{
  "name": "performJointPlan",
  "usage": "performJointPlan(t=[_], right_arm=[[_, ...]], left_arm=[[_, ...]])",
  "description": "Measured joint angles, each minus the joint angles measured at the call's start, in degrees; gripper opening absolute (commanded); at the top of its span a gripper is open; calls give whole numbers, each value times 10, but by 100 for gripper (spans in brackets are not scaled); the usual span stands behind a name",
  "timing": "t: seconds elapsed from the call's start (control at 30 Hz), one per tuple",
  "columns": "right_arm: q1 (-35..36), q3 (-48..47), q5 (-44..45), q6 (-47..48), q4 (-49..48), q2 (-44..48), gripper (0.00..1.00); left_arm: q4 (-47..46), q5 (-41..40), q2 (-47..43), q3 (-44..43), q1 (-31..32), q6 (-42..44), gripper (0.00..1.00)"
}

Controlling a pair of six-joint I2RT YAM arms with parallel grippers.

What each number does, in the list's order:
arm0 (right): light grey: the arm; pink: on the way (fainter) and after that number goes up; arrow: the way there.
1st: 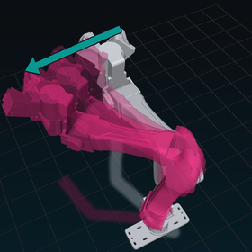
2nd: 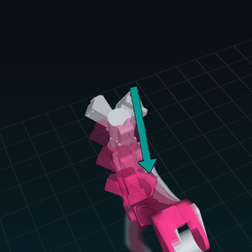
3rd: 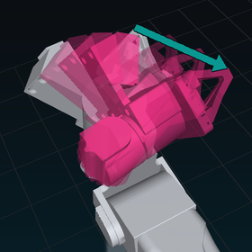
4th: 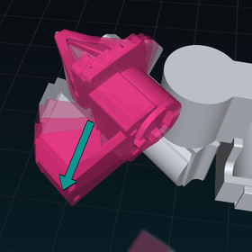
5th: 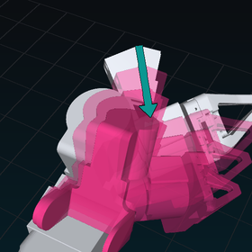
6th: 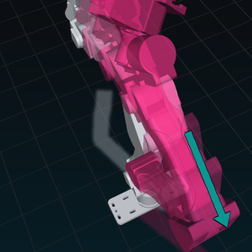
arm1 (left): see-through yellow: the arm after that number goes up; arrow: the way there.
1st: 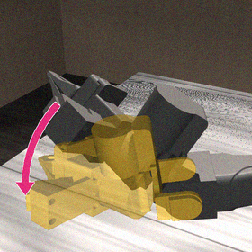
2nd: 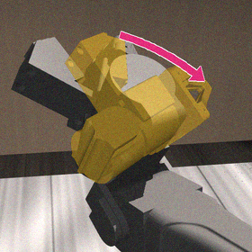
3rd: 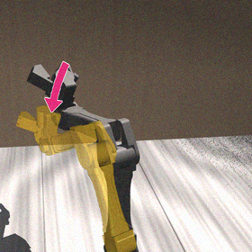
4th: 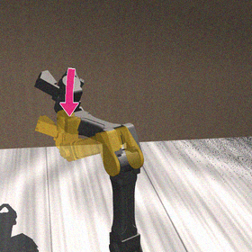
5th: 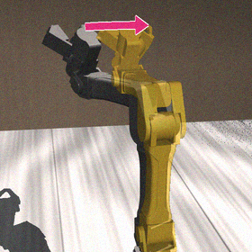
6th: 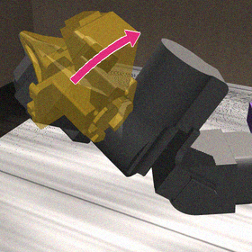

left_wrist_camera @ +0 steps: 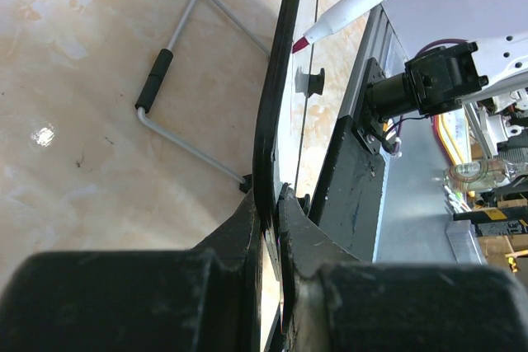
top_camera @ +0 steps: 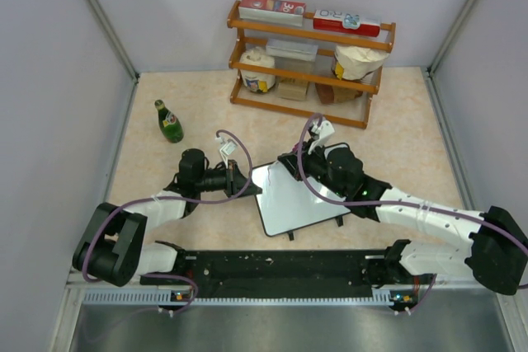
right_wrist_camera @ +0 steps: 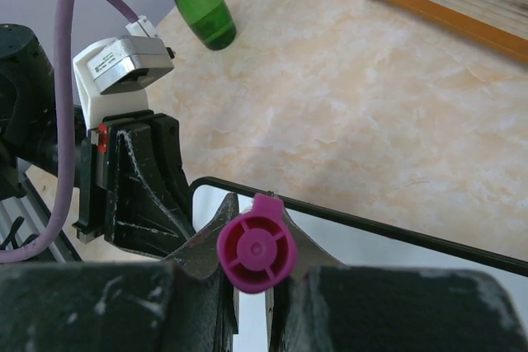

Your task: Write a sentence on the whiteboard

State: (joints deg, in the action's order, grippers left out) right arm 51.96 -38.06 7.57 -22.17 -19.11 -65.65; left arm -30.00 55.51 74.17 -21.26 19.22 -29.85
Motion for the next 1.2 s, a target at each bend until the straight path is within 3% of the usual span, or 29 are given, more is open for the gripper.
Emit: performJointPlan(t=[0.53,1.2], right_arm=[[0,3,30,-2,24,21,0],[0,28,5,-8,14,28,0]], left_arm=[[0,0,0,0,0,0,0],[0,0,3,-1,0,0,0]])
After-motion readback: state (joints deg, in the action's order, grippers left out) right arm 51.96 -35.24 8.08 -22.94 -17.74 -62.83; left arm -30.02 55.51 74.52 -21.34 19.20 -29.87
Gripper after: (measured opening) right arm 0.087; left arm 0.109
